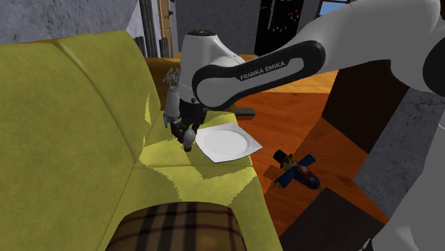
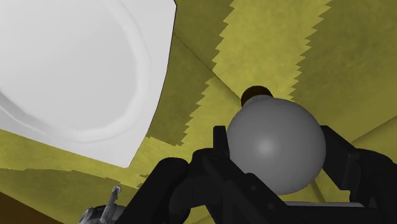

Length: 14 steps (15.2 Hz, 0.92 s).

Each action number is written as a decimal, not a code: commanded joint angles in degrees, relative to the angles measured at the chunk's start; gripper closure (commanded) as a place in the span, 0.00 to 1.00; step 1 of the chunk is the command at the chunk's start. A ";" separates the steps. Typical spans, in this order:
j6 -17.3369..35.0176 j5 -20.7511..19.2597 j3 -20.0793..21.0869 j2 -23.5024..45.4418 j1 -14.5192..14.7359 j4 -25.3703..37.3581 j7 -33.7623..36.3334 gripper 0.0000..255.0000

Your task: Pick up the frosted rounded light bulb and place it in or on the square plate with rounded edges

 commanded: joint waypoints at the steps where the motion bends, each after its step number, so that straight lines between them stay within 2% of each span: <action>1: 0.14 1.30 -0.51 -1.35 -1.74 -1.13 -2.76 1.00; 7: 0.47 4.87 -2.87 -3.72 -7.09 -3.02 -11.98 1.00; 14: -0.46 8.04 -6.02 -4.05 -12.69 -2.04 -22.28 1.00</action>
